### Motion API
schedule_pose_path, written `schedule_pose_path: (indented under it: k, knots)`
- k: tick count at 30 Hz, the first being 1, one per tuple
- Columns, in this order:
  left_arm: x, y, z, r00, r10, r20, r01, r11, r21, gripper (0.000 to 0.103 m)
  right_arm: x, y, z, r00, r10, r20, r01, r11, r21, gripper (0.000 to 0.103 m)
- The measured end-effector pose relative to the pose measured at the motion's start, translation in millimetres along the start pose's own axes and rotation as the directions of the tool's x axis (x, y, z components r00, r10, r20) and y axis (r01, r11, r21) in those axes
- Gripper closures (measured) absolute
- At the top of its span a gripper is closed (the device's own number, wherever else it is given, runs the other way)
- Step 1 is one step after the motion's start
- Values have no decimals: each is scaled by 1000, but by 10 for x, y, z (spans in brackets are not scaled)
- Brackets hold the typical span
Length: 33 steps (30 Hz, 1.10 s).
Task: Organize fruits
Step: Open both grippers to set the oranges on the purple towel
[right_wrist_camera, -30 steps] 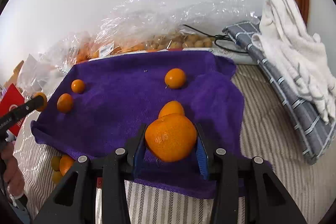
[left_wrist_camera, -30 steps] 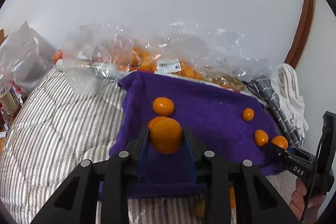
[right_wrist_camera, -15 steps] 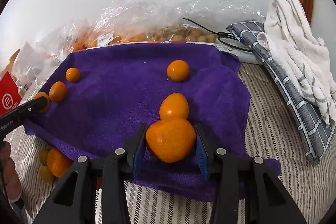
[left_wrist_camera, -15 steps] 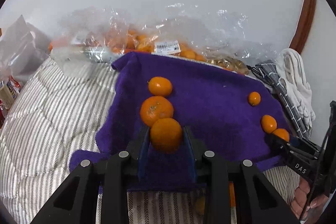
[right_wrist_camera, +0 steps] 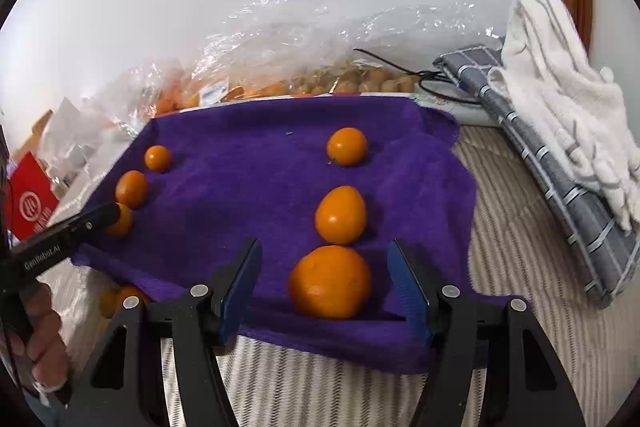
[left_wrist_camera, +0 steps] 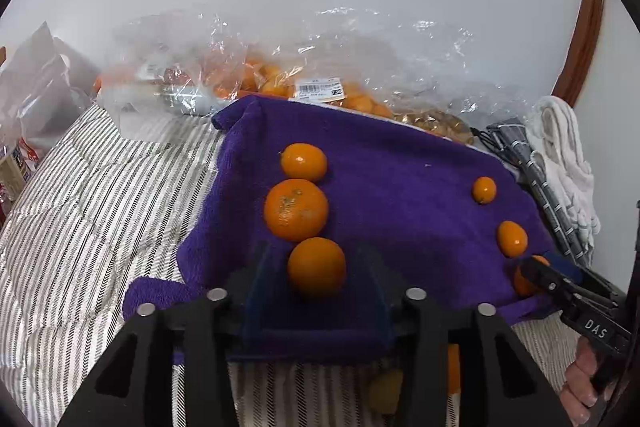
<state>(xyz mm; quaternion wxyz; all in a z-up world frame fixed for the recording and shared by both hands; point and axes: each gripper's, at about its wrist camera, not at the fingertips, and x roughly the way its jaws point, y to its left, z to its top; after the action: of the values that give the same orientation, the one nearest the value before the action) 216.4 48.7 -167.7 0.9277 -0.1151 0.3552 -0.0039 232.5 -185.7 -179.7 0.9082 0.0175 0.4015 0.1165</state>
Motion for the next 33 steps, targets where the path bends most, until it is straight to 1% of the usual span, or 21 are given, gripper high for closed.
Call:
schedule_pose_path:
  k: [2, 5, 7, 9, 10, 12, 14, 16, 17, 19, 22, 26, 28, 31, 33]
  knots:
    - [-25, -36, -4, 1000, -2, 7, 2, 1000, 14, 54, 16, 14, -13, 1000, -2, -5, 2, 1000, -4, 39]
    - [-77, -41, 0, 1000, -13, 14, 13, 1000, 5, 54, 11, 66, -27, 999, -38, 8, 38, 999, -33, 39]
    - [-141, -32, 4, 999, -21, 42, 21, 1000, -1, 54, -11, 85, -47, 999, -45, 23, 46, 998, -41, 39]
    - [-202, -35, 8, 997, -3, 81, 3, 1000, 5, 51, -43, 128, -84, 998, -39, 43, 42, 997, -58, 39]
    - [-226, -30, 14, 996, -5, 94, 5, 1000, 0, 51, -51, 147, -91, 998, -43, 50, 46, 997, -68, 39]
    - [-246, -18, 21, 995, -18, 99, 19, 1000, -12, 51, -88, 165, -93, 997, -42, 68, 47, 996, -74, 39]
    - [-273, -6, 22, 994, -7, 110, 10, 1000, -19, 51, -163, 138, -104, 996, -30, 87, 34, 998, -50, 39]
    - [-313, 12, 34, 992, 5, 124, -2, 1000, -27, 51, -213, 125, -108, 997, -26, 69, 28, 999, -32, 39]
    - [-335, 25, 44, 992, 1, 128, 4, 999, -36, 51, -248, 120, -118, 998, -31, 61, 32, 999, -20, 39]
    - [-390, 64, 69, 991, -20, 130, 29, 997, -67, 51, -333, 123, -163, 998, -27, 52, 27, 1000, -2, 39]
    - [-481, 110, 83, 988, -46, 146, 60, 994, -95, 51, -464, 182, -260, 998, -22, 52, 22, 1000, -10, 39]
    - [-536, 138, 75, 984, -40, 171, 58, 993, -103, 49, -619, 242, -387, 998, -31, 55, 31, 999, -5, 39]
    - [-516, 143, 62, 985, -21, 173, 39, 994, -99, 49, -686, 252, -440, 998, -21, 54, 21, 1000, 4, 39]
    - [-472, 170, 53, 987, 4, 163, 13, 995, -102, 49, -717, 271, -486, 999, -30, 38, 30, 1000, -2, 39]
    - [-460, 208, 66, 989, -12, 149, 31, 992, -123, 49, -719, 298, -504, 999, -24, 26, 24, 1000, -17, 39]
